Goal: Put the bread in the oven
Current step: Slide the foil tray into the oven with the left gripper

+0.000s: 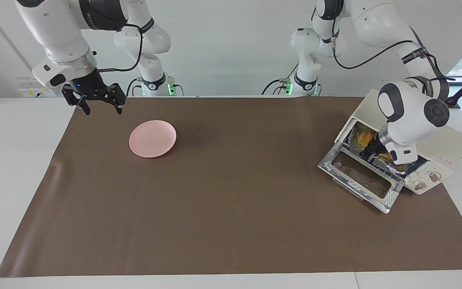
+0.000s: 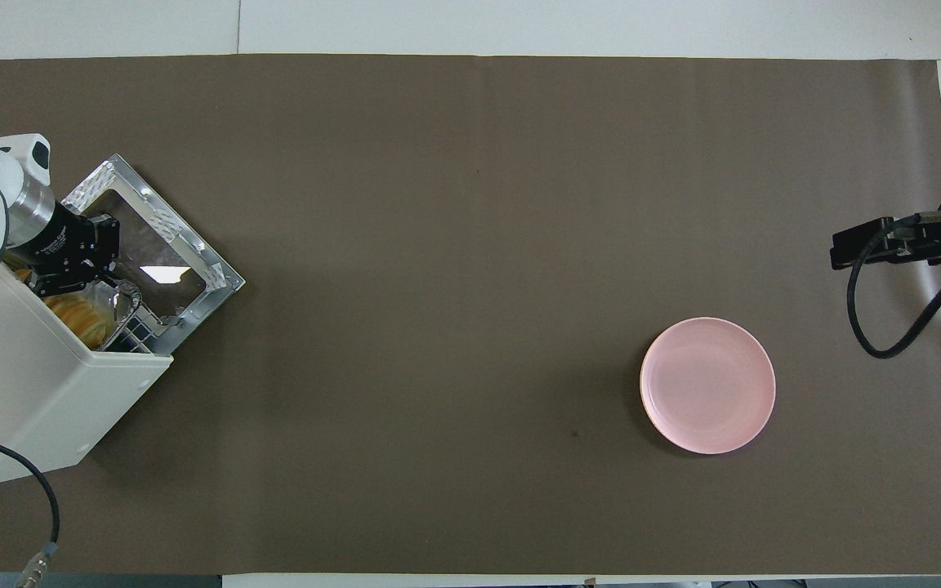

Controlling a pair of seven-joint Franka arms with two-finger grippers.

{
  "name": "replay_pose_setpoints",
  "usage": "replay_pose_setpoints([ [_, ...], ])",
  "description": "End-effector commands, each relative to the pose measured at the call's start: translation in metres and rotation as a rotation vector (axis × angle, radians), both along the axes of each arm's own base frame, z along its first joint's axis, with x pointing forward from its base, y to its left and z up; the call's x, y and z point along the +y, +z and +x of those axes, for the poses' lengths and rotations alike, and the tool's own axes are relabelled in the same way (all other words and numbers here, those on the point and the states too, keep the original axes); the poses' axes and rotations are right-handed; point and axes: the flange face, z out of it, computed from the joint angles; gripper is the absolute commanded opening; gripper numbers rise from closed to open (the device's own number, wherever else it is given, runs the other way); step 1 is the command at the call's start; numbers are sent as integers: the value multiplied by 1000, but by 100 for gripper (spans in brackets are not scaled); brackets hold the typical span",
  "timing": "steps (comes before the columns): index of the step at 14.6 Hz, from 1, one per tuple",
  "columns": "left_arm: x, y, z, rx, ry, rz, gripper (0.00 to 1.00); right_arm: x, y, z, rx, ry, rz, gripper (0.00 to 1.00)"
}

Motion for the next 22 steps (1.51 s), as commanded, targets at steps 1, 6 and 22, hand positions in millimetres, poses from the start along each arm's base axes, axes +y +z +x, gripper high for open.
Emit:
replay_pose_setpoints([
  [1,8,0,-15,9,-60,28,0,0,2,-3,2,-7,14,100],
  [6,7,3,-11,-4,-111,85,0,1,2,-3,2,-6,14,100],
  [22,-30,44,20,-53,-217,156,100,0,2,-3,2,-7,14,100],
])
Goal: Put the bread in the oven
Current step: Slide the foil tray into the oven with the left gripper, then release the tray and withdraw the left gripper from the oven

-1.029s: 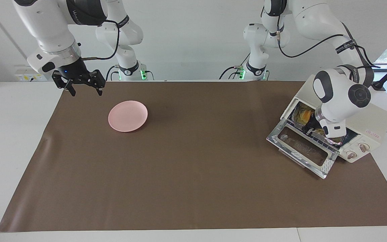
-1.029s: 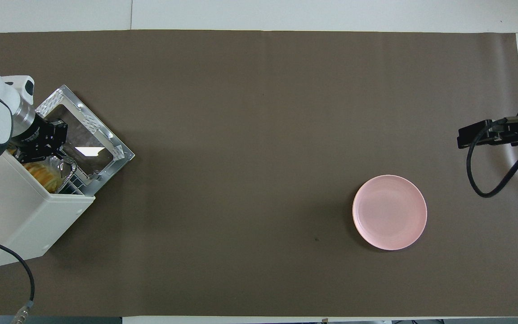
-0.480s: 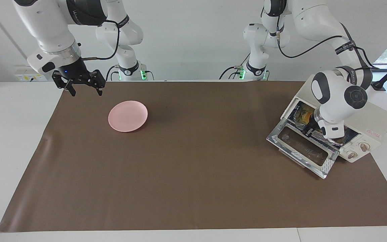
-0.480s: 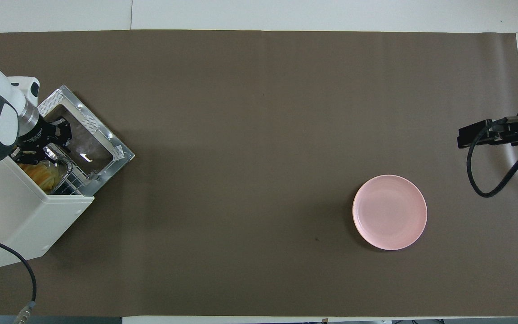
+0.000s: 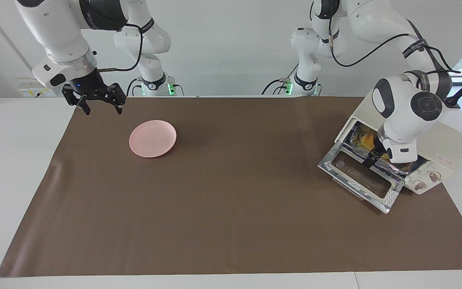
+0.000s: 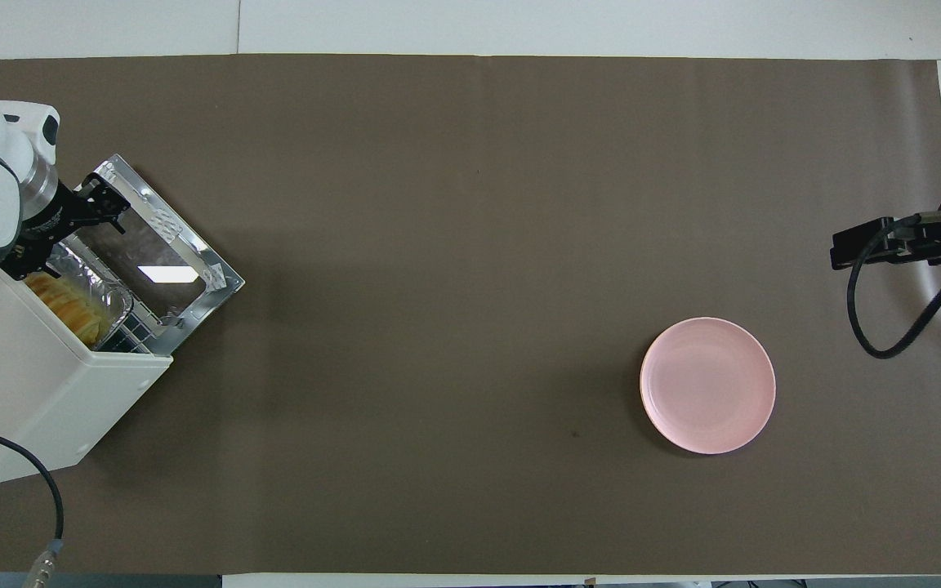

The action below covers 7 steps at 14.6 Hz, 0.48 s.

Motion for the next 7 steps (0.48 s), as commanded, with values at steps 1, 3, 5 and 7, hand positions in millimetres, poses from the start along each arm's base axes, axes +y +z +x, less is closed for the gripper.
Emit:
replay_pose_setpoints([
  [1,-9,12,5,1,-51,27,100,0,2,-3,2,-7,14,100],
  [3,-18,33,12,-25,-110,14,100,0,2,-3,2,-9,14,100],
  [5,-27,45,11,-5,-205,-5,100,1,2,-3,2,-6,14,100],
  [7,-32,66,9,3,-287,-23,100,0,2,-3,2,-9,14,100],
])
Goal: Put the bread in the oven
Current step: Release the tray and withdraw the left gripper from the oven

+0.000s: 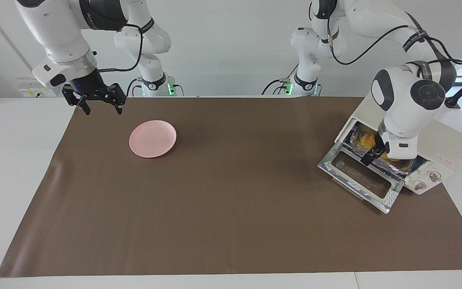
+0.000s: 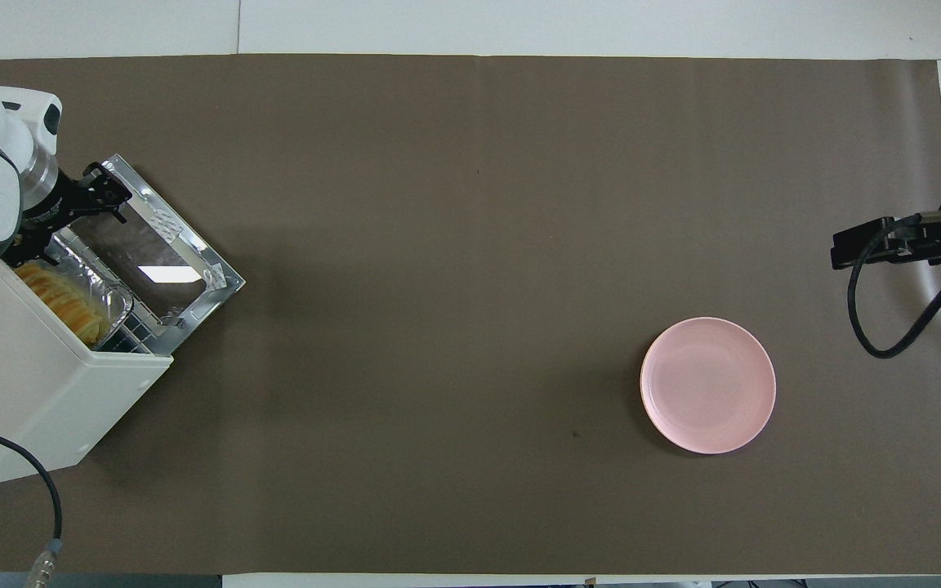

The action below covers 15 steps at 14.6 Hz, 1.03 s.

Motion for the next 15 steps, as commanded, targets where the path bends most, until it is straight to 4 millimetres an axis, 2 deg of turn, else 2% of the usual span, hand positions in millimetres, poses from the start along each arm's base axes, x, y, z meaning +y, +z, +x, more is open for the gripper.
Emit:
replay_pose_setpoints([
  [1,-2,29,-3,28,-113,-9,100,0,2,-3,2,-8,14,100],
  [5,13,79,-25,17,-336,-77,100,1,2,-3,2,-6,14,100],
  [9,19,115,-55,60,-457,-134,100,1,2,-3,2,-6,14,100],
  [10,0,123,-68,95,-497,-150,100,-1,2,-3,2,-9,13,100],
  [12,6,138,-80,92,-506,-174,100,0,2,-3,2,-7,13,100],
  [14,-2,150,-91,86,-550,-190,100,0,2,-3,2,-9,14,100],
  [15,2,159,-103,83,-542,-198,100,0,2,-3,2,-8,14,100],
])
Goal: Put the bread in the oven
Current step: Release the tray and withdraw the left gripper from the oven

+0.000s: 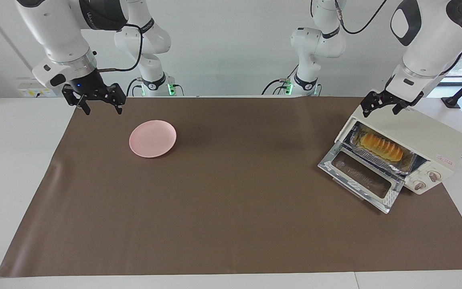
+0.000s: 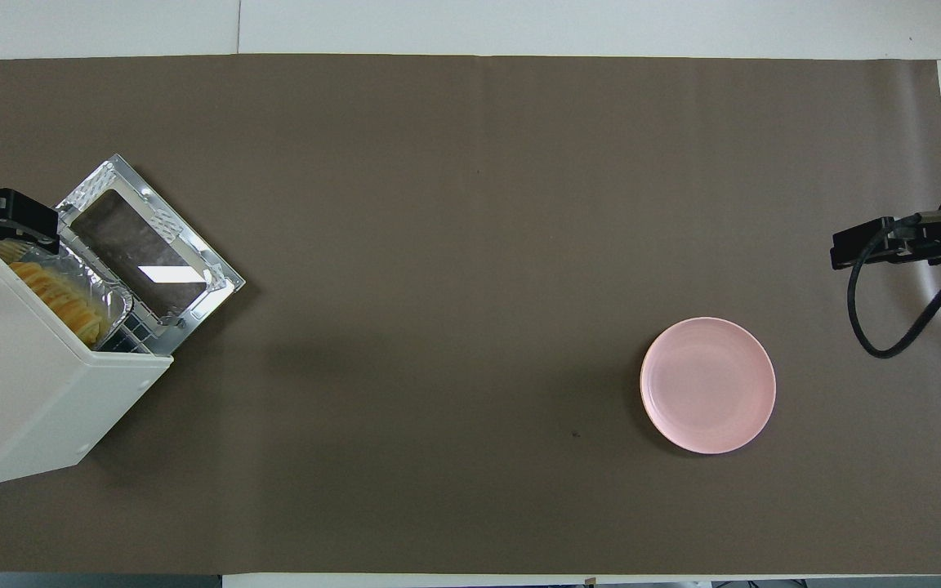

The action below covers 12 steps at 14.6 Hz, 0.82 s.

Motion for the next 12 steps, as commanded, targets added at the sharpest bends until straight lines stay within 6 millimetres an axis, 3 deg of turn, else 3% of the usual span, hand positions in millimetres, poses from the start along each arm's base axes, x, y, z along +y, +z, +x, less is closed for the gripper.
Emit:
replay_pose_setpoints([
  [1,12,20,-39,15,-25,-29,100,0,2,-3,2,-7,14,100],
  [3,12,24,-49,9,-30,-31,100,0,2,-3,2,-9,14,100],
  [7,-1,30,-46,-30,-70,-30,100,0,2,-3,2,-9,14,100],
  [12,-8,19,-37,-48,-77,-98,100,0,2,-3,2,-7,14,100],
])
